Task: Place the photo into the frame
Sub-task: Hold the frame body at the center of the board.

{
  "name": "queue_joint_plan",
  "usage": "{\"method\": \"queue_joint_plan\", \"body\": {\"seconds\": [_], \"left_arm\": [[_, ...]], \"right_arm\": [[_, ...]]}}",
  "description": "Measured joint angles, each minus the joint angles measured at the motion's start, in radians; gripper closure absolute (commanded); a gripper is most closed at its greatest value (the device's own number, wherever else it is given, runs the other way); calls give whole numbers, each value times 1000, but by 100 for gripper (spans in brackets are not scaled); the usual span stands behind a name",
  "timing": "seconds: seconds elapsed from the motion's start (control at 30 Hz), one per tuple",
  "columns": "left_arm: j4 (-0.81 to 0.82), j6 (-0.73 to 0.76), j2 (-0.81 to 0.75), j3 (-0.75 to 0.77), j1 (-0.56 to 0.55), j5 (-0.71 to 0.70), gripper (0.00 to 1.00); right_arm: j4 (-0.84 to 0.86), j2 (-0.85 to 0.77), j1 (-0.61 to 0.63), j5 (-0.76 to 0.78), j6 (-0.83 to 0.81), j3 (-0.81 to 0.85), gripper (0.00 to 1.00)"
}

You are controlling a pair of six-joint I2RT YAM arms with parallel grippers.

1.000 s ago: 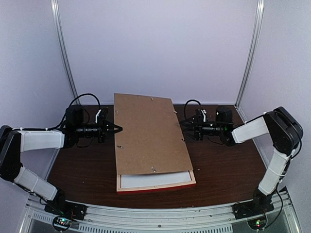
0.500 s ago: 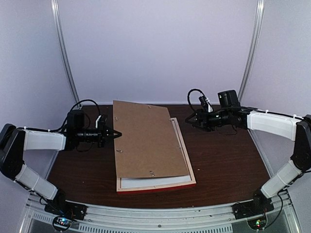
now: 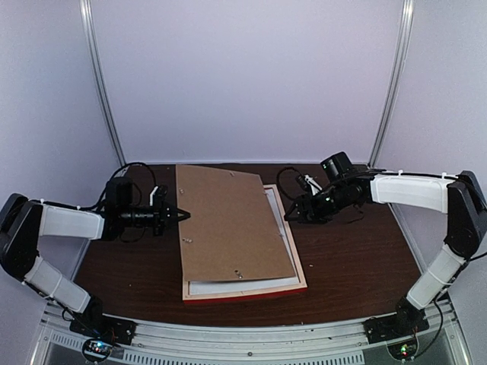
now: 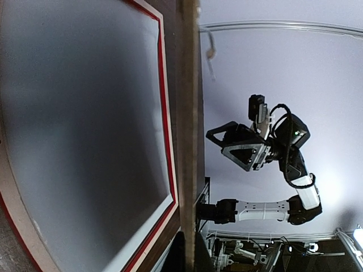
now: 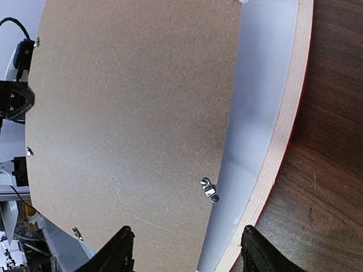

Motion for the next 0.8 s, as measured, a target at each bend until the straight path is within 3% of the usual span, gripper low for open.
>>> {"method": "queue_joint_plan", "body": {"seconds": [0.8], "left_arm": [[195, -96, 193, 18, -54, 7, 100]], "right_arm": [[-78, 68, 15, 21, -80, 48, 37]]}}
